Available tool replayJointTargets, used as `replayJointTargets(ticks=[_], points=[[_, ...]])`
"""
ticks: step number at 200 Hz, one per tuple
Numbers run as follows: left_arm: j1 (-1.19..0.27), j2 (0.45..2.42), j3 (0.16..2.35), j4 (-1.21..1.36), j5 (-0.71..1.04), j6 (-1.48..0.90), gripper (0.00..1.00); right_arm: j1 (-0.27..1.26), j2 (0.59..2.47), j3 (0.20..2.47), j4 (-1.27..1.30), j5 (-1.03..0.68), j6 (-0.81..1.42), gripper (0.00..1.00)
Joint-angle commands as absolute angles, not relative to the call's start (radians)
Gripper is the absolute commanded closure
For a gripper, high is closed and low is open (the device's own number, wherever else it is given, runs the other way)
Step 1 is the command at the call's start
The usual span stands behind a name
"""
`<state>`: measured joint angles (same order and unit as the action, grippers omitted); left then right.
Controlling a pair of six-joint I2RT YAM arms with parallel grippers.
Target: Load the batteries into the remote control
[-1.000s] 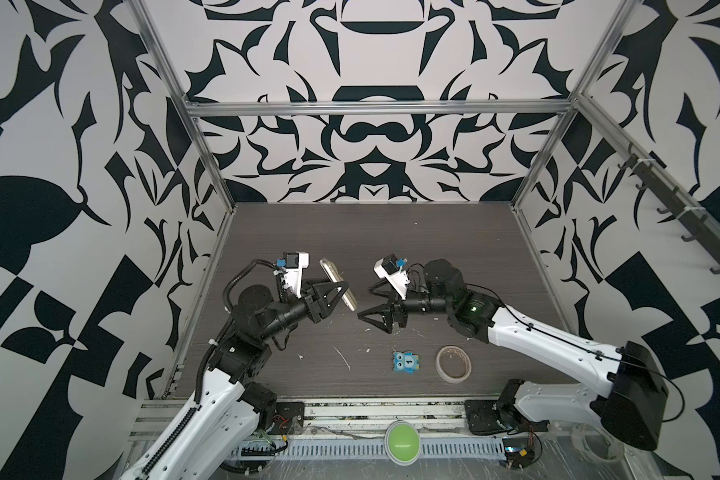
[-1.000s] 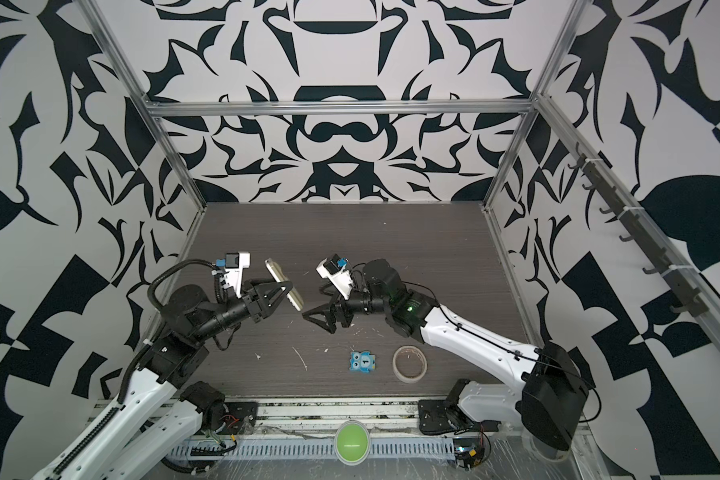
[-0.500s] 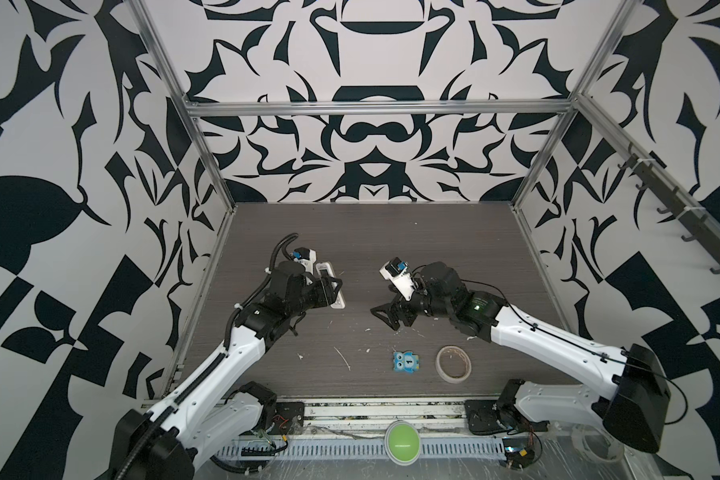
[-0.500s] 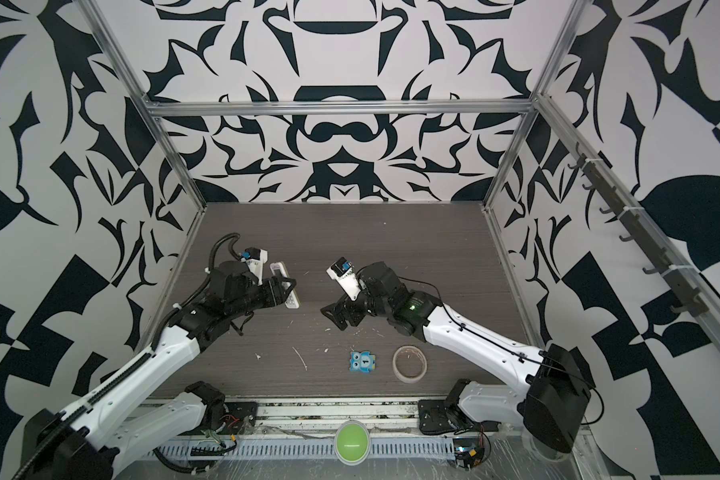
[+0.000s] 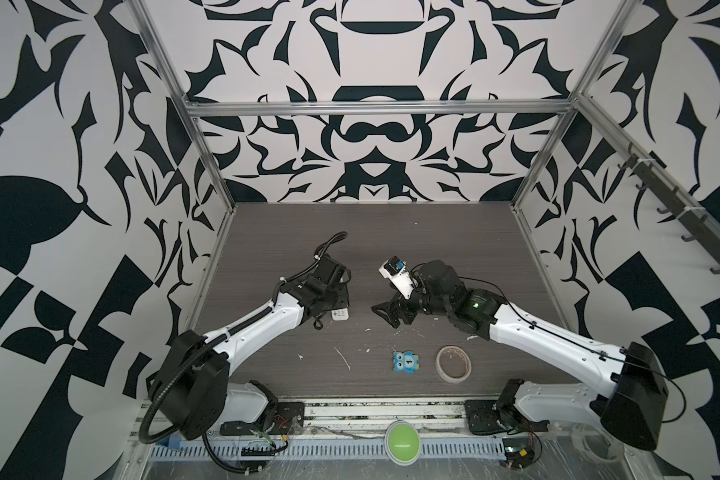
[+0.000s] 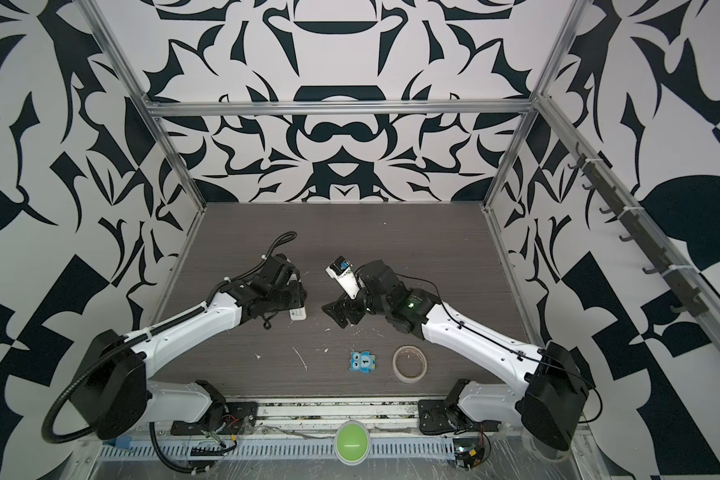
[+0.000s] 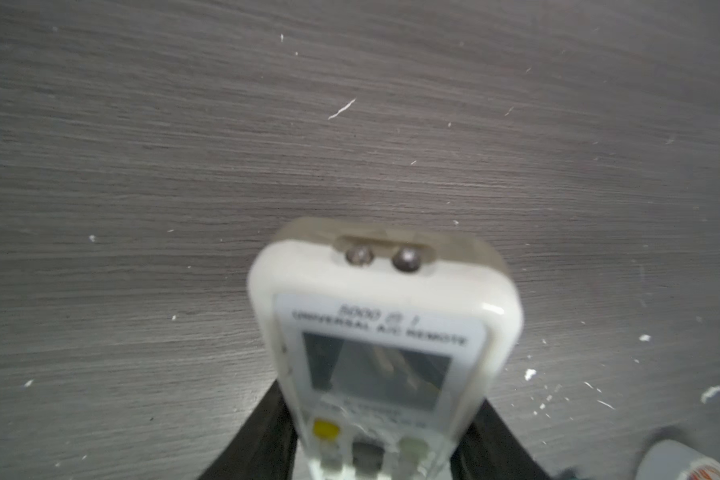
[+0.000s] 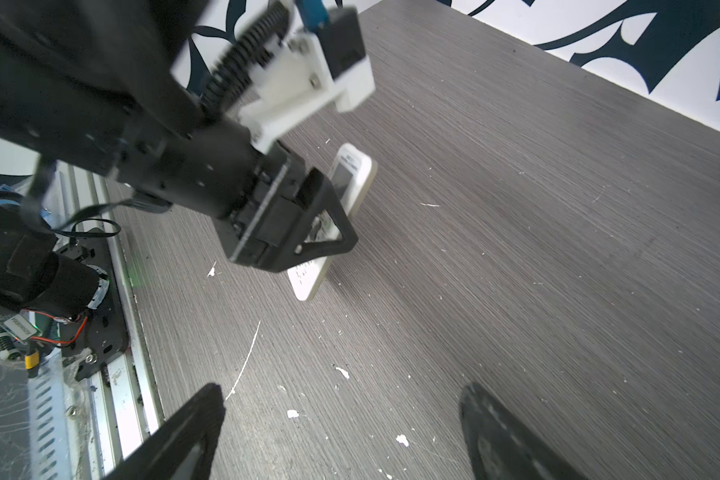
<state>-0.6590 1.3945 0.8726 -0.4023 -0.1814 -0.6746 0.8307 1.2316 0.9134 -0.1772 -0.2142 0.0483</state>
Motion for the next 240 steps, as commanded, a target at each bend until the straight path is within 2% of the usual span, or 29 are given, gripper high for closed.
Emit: replayJointTargets(ticks=[1, 85, 240], points=[[-0.692, 1.448, 0.914, -0.444, -0.22, -0.706, 0.97, 0.833, 1.224, 0.943, -0.178, -0.197, 0.039, 0.08], [-0.765, 1.631, 0.976, -0.434, -0.258, -0.74, 0.95, 0.833, 1.244, 0.938, -0.186, -0.183, 0.041, 0.09], [-0.793, 1.795, 1.003, -0.381, -0.287, -0.771, 0.91, 0.833, 1.259, 0.938, -0.186, -0.171, 0.051, 0.09]])
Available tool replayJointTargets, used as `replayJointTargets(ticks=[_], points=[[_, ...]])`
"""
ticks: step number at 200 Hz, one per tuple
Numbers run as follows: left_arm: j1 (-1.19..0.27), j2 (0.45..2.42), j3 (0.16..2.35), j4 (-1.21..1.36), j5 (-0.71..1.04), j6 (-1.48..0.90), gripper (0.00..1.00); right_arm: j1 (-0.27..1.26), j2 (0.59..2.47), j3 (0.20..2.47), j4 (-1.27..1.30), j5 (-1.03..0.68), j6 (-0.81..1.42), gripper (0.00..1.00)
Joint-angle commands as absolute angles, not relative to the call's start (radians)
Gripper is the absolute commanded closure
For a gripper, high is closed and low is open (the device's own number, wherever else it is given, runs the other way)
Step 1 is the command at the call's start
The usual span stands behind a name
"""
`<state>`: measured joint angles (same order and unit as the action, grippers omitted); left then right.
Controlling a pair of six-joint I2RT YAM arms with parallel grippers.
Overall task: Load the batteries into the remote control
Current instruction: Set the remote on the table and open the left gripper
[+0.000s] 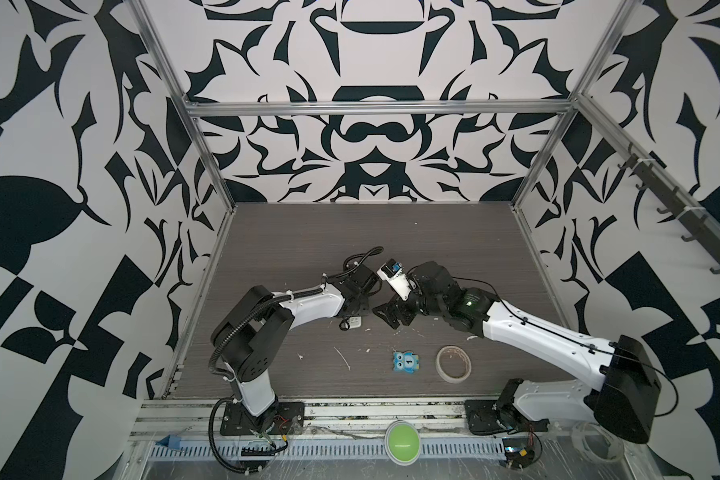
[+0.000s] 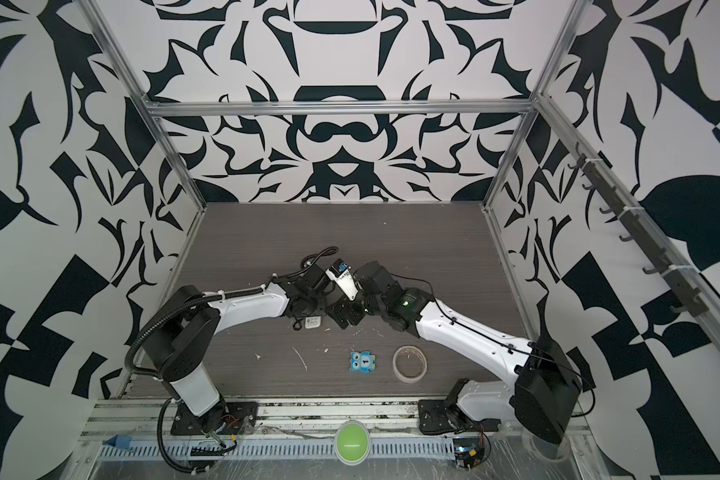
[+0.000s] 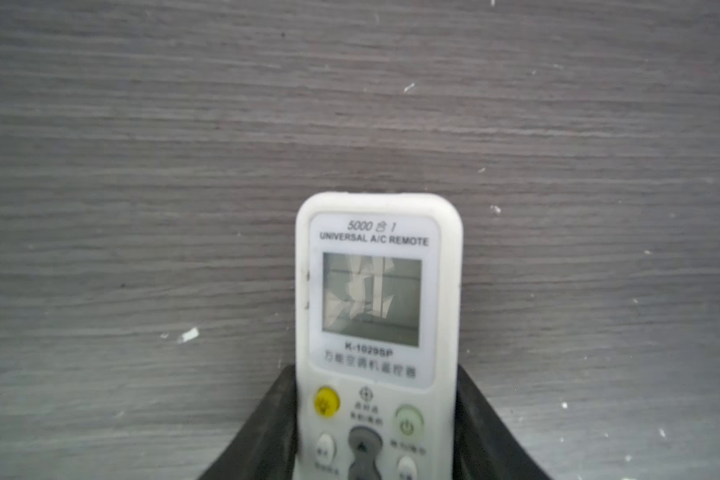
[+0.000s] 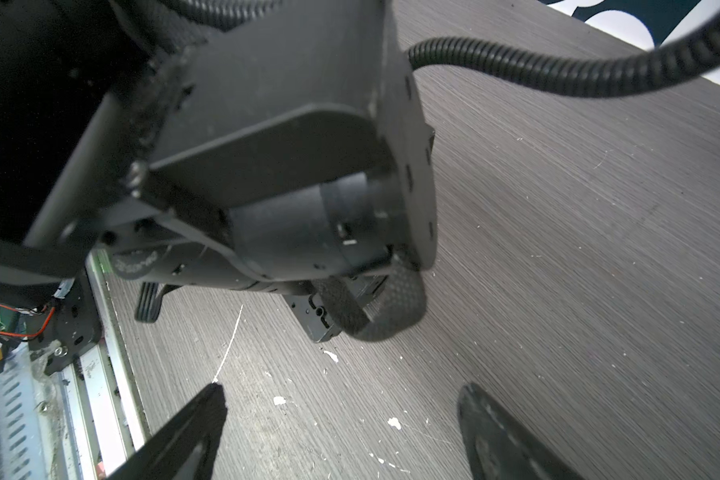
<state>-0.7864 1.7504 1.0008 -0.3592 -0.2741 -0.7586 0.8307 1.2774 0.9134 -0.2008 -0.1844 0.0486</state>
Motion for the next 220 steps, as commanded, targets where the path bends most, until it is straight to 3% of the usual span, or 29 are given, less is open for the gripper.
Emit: replayJointTargets(ticks=[1, 53, 76, 112, 185, 220], points=[[-0.794, 1.795, 1.003, -0.382, -0.288, -0.772, 0.91, 0.833, 1.259, 0.938, -0.186, -0.171, 0.051, 0.1], [-0.802, 1.787, 0.992, -0.381, -0.305, -0.776, 0.83, 0.833, 1.268, 0.951, -0.186, -0.176, 0.05, 0.1], [-0.801, 1.779, 0.987, -0.385, -0.307, -0.785, 0.7, 0.832, 1.267, 0.953, -0.187, -0.176, 0.052, 0.1], [-0.802, 1.749, 0.979, -0.382, -0.313, -0.795, 0.65, 0.833, 1.258, 0.948, -0.191, -0.172, 0.059, 0.11], [-0.802, 1.708, 0.983, -0.384, -0.318, -0.783, 0.28, 0.833, 1.226, 0.942, -0.201, -0.152, 0.067, 0.11], [-0.802, 1.688, 0.991, -0.392, -0.326, -0.773, 0.2, 0.833, 1.214, 0.949, -0.22, -0.129, 0.056, 0.11]])
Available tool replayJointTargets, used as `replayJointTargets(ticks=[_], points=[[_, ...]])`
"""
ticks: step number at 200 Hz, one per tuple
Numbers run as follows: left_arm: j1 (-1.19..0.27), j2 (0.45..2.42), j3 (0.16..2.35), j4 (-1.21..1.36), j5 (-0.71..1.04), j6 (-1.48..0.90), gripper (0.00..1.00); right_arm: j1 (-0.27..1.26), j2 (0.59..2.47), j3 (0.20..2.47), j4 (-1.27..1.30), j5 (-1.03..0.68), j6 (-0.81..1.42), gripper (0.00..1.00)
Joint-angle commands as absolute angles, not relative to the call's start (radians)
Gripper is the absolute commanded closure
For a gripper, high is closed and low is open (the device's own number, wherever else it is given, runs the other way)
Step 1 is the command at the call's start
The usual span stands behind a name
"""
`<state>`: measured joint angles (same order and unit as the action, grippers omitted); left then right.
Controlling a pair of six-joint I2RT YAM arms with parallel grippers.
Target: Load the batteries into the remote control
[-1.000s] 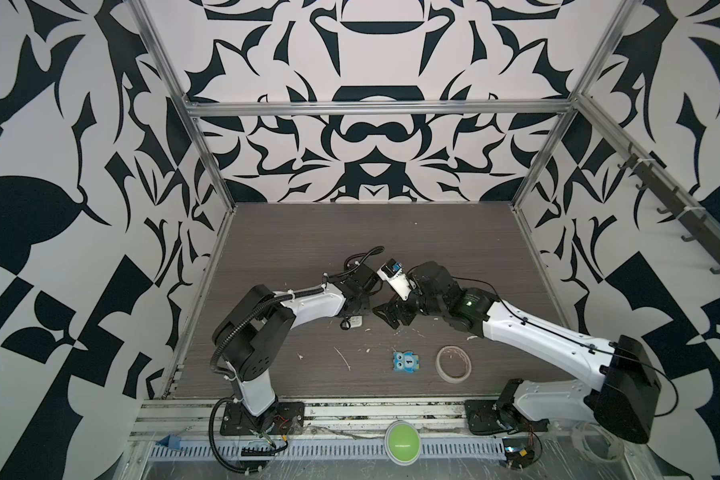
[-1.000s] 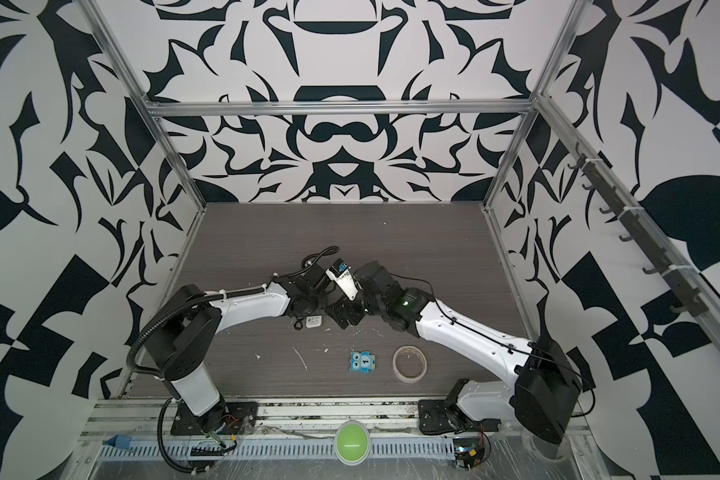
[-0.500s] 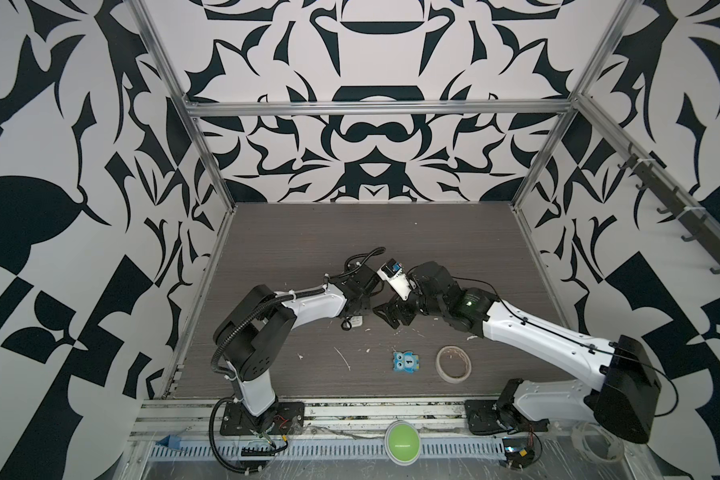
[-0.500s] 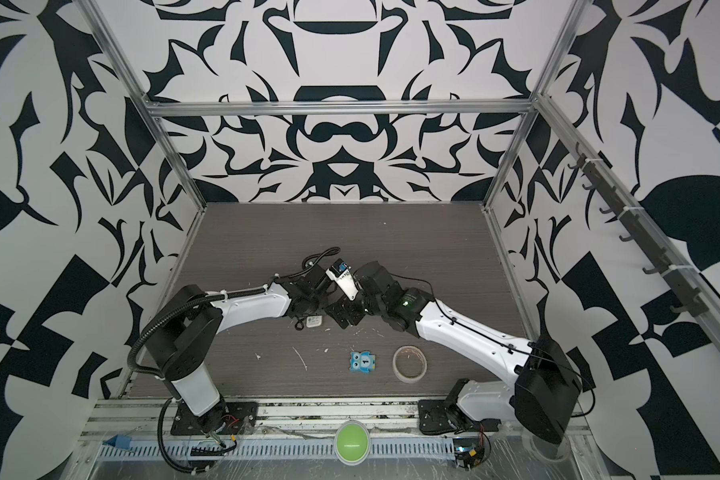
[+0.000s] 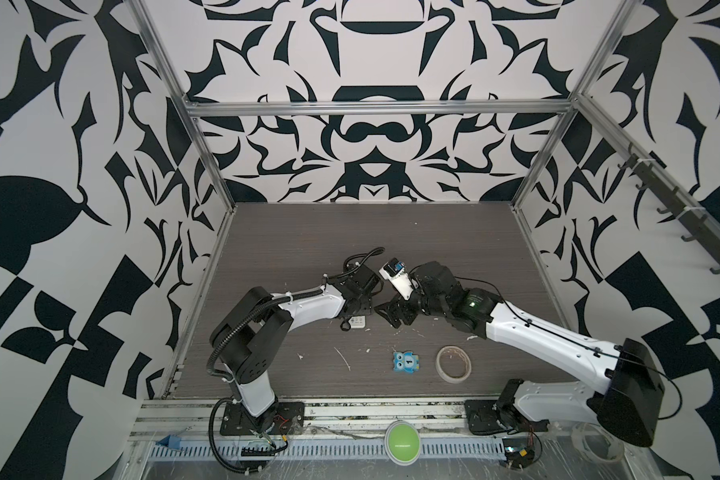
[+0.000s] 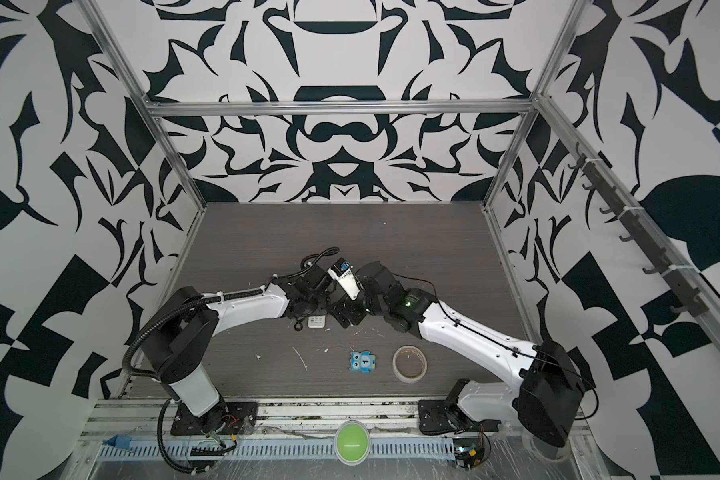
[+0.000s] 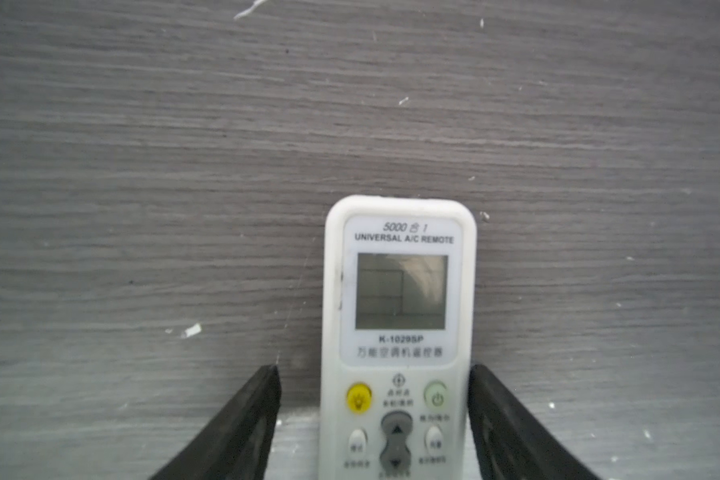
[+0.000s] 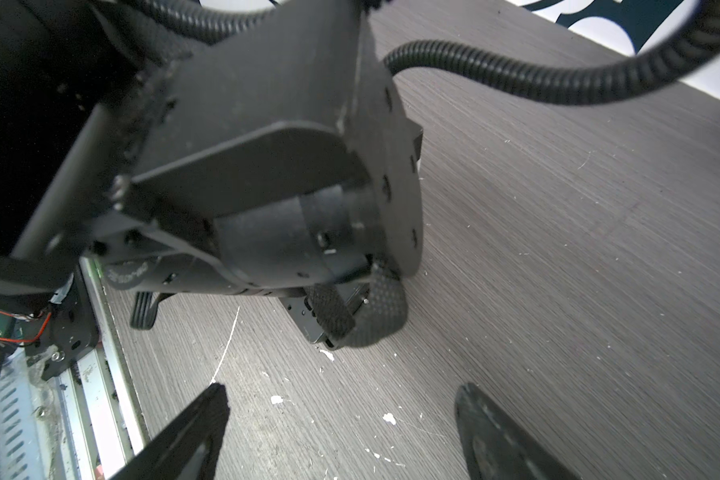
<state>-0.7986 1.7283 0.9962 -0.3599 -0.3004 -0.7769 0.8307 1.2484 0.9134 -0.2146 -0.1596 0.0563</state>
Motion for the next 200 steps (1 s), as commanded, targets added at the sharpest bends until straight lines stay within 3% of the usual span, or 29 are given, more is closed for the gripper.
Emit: replayJointTargets(ticks=[1, 32, 71, 119, 127, 200], points=[[-0.802, 1.687, 0.992, -0.392, -0.326, -0.773, 0.2, 0.832, 1.213, 0.95, -0.221, -0.128, 0.056, 0.11], [-0.801, 1.616, 0.971, -0.385, -0.311, -0.75, 0.16, 0.829, 1.2, 0.954, -0.245, -0.099, 0.04, 0.11], [-0.801, 1.458, 0.905, -0.374, -0.322, -0.694, 0.0, 0.802, 1.17, 0.929, -0.261, -0.048, 0.035, 0.1], [-0.726, 1.215, 0.778, -0.398, -0.44, -0.658, 0.01, 0.733, 1.102, 0.868, -0.252, 0.045, 0.035, 0.09], [-0.706, 1.174, 0.753, -0.391, -0.458, -0.65, 0.01, 0.723, 1.087, 0.854, -0.246, 0.088, 0.037, 0.0], [-0.546, 0.926, 0.568, -0.359, -0.768, -0.644, 0.01, 0.627, 0.936, 0.615, -0.06, 0.406, 0.094, 0.0]])
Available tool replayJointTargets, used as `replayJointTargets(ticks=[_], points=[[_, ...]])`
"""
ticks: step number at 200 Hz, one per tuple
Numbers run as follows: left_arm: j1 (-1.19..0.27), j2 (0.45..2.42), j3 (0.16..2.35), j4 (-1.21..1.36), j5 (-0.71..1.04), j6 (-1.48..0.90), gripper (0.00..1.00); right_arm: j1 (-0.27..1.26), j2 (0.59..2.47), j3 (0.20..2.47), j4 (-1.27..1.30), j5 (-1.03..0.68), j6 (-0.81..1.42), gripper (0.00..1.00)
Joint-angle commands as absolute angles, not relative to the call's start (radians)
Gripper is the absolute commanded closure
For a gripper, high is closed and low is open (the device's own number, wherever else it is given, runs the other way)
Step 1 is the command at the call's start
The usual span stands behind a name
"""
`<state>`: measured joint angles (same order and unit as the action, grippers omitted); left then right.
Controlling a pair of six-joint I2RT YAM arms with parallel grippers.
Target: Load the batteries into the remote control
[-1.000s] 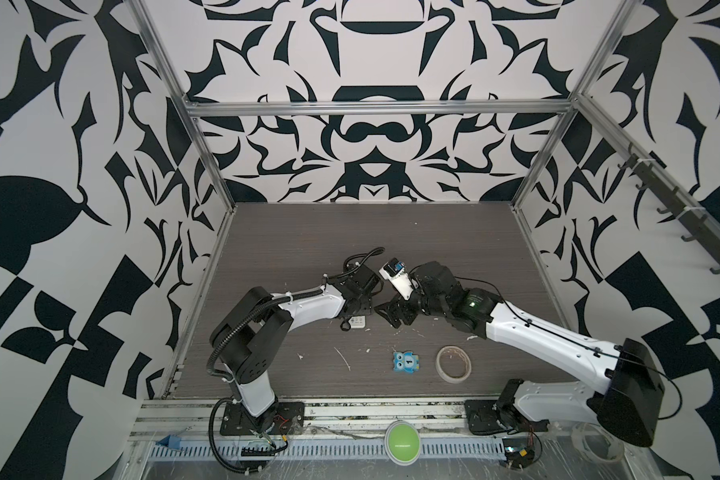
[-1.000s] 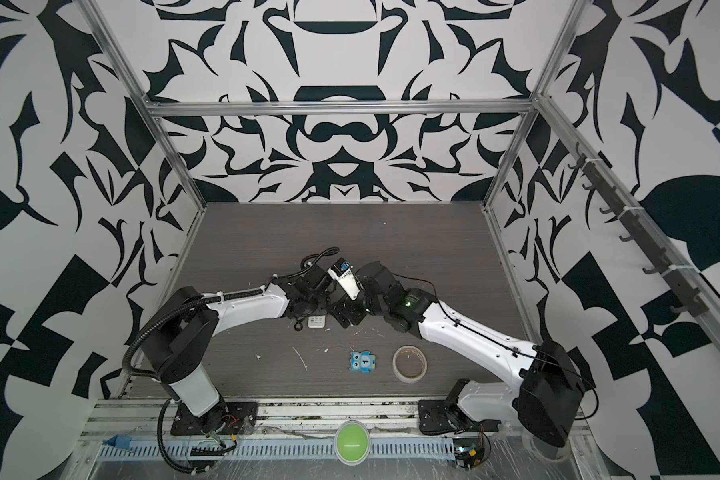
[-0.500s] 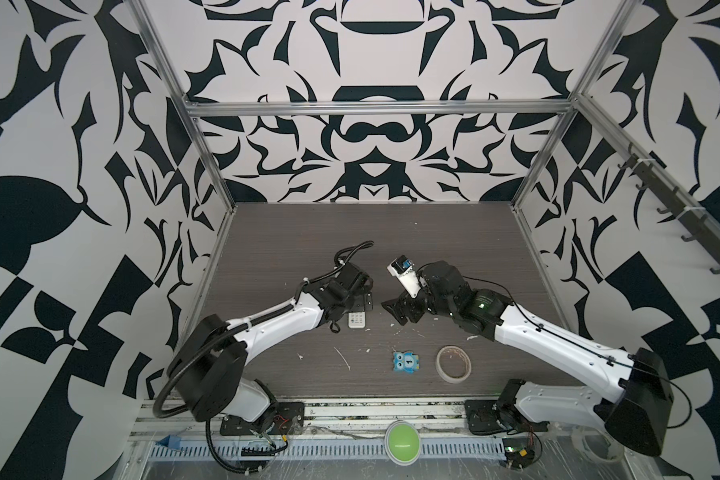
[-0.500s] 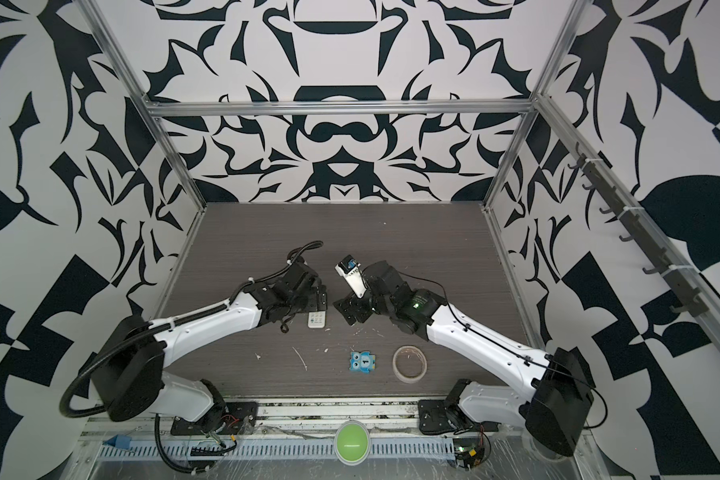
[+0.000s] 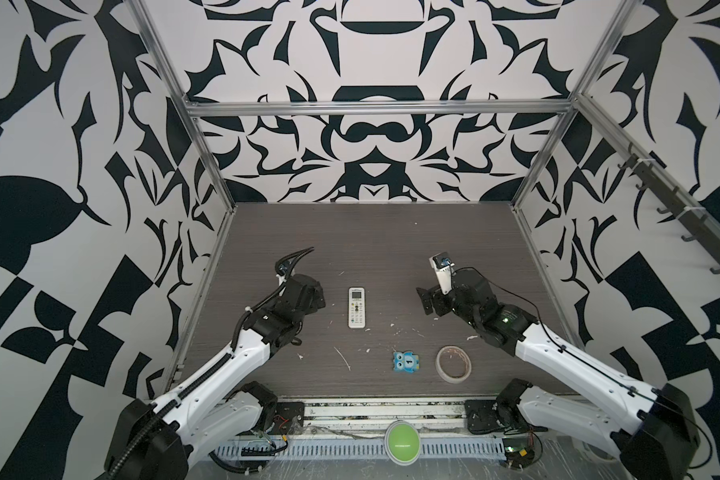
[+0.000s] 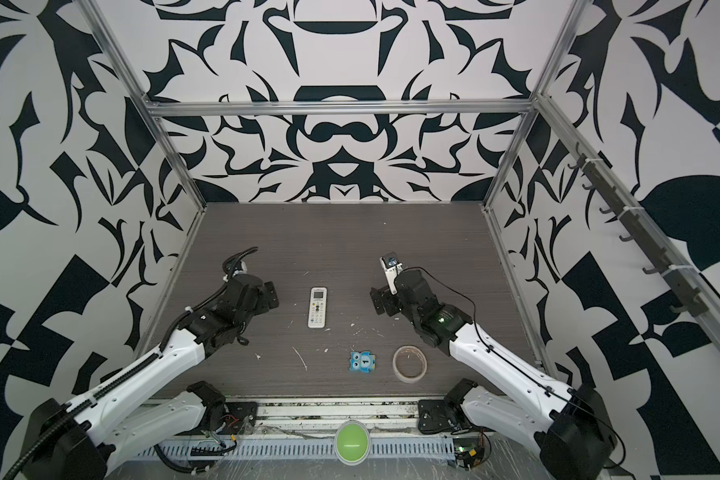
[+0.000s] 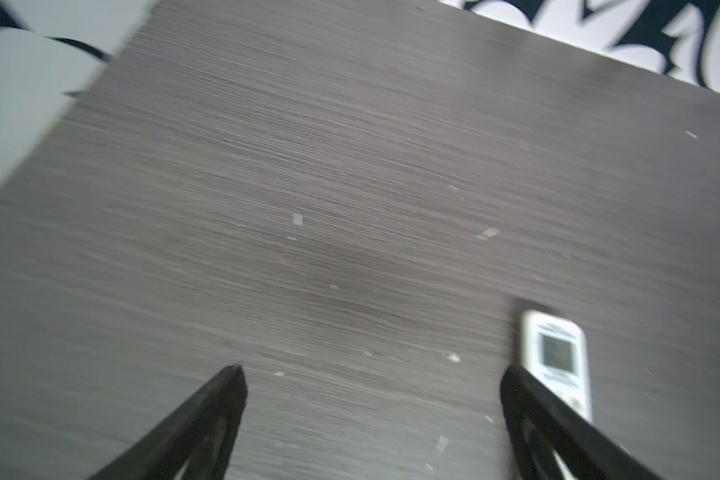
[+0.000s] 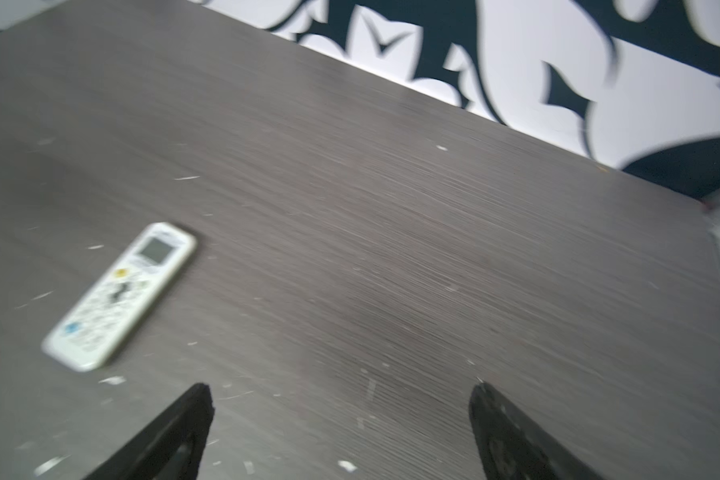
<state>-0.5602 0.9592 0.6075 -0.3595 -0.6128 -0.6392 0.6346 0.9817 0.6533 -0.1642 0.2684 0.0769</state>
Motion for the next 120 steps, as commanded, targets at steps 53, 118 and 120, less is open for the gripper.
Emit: replayJointTargets(ticks=[53, 118, 120], points=[[-0.483, 0.926, 0.529, -0.285, -0.906, -0.625, 0.01, 0.612, 0.876, 0.461, 0.115, 0.618, 0.1, 0.0], [-0.437, 1.126, 0.543, 0.093, -0.979, -0.264, 0.01, 0.589, 0.878, 0.251, 0.508, 0.638, -0.097, 0.0], [-0.432, 1.132, 0.542, 0.11, -0.976, -0.25, 0.01, 0.586, 0.879, 0.248, 0.521, 0.64, -0.103, 0.0]])
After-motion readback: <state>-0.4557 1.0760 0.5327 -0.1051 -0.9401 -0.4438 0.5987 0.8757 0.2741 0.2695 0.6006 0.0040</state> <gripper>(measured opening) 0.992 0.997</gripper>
